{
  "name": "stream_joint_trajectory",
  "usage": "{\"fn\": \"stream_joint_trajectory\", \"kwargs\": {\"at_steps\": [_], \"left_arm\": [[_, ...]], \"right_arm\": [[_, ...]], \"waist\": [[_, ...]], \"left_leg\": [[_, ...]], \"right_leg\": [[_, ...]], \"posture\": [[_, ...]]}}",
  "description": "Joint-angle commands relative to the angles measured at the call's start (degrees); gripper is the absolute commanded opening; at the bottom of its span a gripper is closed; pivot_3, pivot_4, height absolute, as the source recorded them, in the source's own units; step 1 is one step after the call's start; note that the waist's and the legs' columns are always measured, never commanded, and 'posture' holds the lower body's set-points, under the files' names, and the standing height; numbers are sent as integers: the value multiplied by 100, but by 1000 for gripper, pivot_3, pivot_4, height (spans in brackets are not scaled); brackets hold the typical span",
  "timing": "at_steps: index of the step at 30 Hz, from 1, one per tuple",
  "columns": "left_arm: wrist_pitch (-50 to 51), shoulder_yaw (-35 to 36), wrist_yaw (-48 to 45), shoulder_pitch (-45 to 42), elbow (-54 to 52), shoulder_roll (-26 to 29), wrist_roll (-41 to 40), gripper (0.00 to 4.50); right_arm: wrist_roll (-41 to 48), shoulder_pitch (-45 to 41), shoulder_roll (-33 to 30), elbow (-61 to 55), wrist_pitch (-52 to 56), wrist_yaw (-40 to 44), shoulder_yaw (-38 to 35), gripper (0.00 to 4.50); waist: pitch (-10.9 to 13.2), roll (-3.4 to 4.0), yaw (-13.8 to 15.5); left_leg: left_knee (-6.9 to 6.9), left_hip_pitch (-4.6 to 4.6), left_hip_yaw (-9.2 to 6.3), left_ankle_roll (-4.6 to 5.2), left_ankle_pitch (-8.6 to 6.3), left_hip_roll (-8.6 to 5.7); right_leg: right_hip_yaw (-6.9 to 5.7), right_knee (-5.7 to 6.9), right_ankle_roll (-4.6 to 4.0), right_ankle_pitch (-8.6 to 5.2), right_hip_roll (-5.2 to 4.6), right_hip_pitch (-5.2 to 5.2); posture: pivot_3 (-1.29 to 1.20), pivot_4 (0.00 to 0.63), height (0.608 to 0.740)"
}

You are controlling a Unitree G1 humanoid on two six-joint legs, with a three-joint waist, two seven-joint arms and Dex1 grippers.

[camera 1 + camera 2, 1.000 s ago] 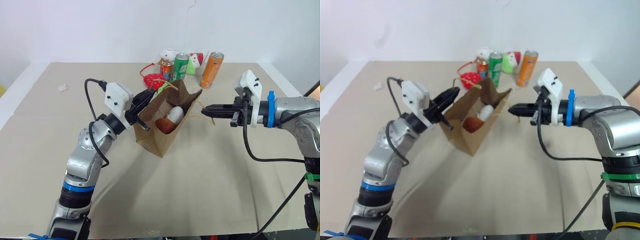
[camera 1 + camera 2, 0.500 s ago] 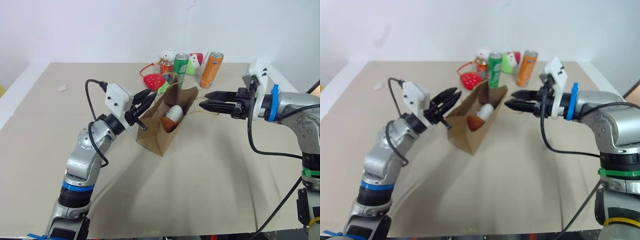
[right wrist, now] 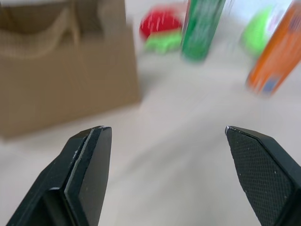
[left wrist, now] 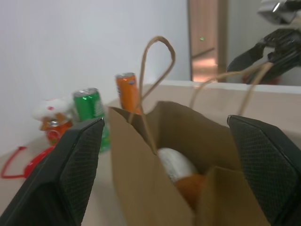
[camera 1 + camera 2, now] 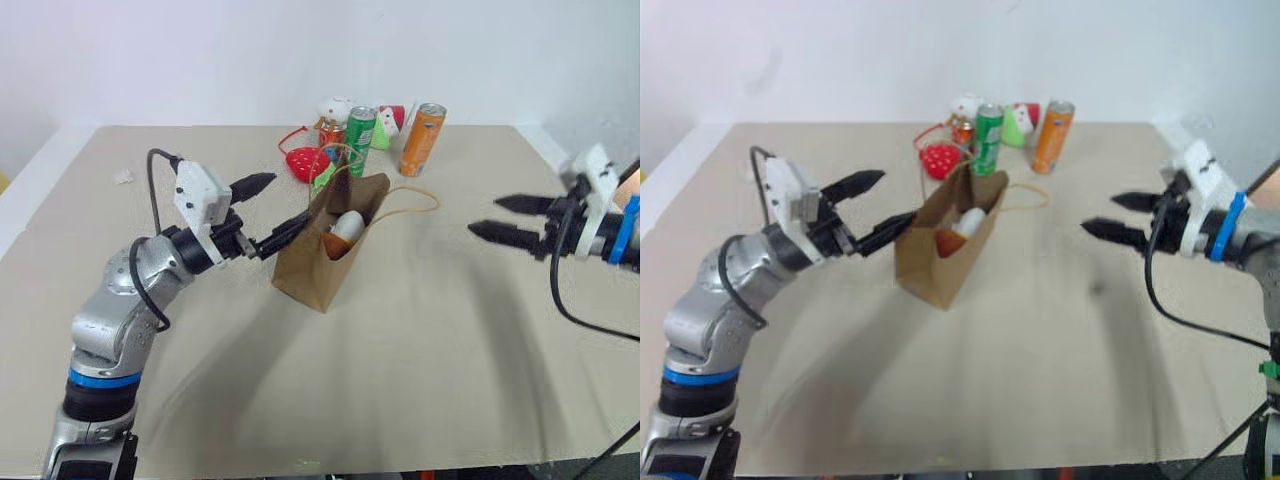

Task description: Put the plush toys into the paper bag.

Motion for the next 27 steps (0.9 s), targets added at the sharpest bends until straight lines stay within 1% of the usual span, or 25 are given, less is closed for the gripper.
{"fn": "stream_joint_trajectory", "kwargs": {"at_steps": [1,2,4,5,8,9,12,14,16,25,27], "left_arm": [[202,237,11,164,-480,192,-300,4434],[212,242,39,243,-558,219,-316,4434],[221,250,99,396,-692,251,-311,4434],[228,252,114,484,-750,270,-306,4434],[108,288,271,743,-855,228,-155,4434],[82,262,288,815,-886,229,-108,4434],[51,80,275,990,-995,224,-31,4434],[52,-9,293,1039,-1047,202,-13,4434],[101,-67,310,1064,-1067,188,-28,4434],[320,-251,397,982,-1086,74,-174,4434],[345,-333,500,960,-1019,30,-70,4434]], "right_arm": [[437,202,276,-1141,220,54,132,3491],[513,258,418,-1428,274,26,279,3112],[592,252,707,-1816,350,-106,523,1981],[617,219,846,-1957,381,-181,629,1562],[636,-44,1400,-2219,367,-492,981,528],[626,-159,1587,-2252,351,-598,1097,88],[465,-406,1974,-2224,276,-791,1376,88],[315,-498,2081,-2169,213,-849,1557,88],[348,-591,2213,-2180,270,-893,1626,88],[354,-696,2483,-2358,332,-984,1888,88],[323,-715,2542,-2361,322,-1022,1939,88]], "waist": [[1,-1,-16],[1,-1,-29],[1,-1,-30],[1,0,-25],[2,1,1],[1,0,-9],[2,-1,9],[2,-1,13],[3,-1,41],[3,-1,28],[2,-1,27]], "left_leg": [[0,1,-1,-1,1,1],[1,4,-3,-2,2,8],[0,10,-14,-8,5,15],[0,9,-17,-11,7,15],[0,7,-20,-12,12,15],[0,8,-17,-12,12,13],[2,4,-14,-12,12,9],[4,0,-15,-12,13,3],[4,-9,-19,-11,13,-4],[3,-6,-20,-8,10,4],[3,-5,-20,-7,10,4]], "right_leg": [[0,1,0,1,1,0],[-1,1,-3,3,11,1],[-7,6,-4,4,26,5],[-11,9,-6,4,26,4],[-13,12,-7,4,24,3],[-7,11,-7,5,23,3],[-2,11,-6,6,20,2],[-3,10,-6,6,12,3],[-6,5,-5,5,2,2],[-5,2,-7,4,12,2],[-4,3,-7,5,13,2]], "posture": [[0,150,740],[0,150,740],[0,150,740],[0,150,740],[0,150,740],[0,150,740],[0,150,740],[0,150,740],[0,150,740],[0,150,740],[0,150,740]]}}
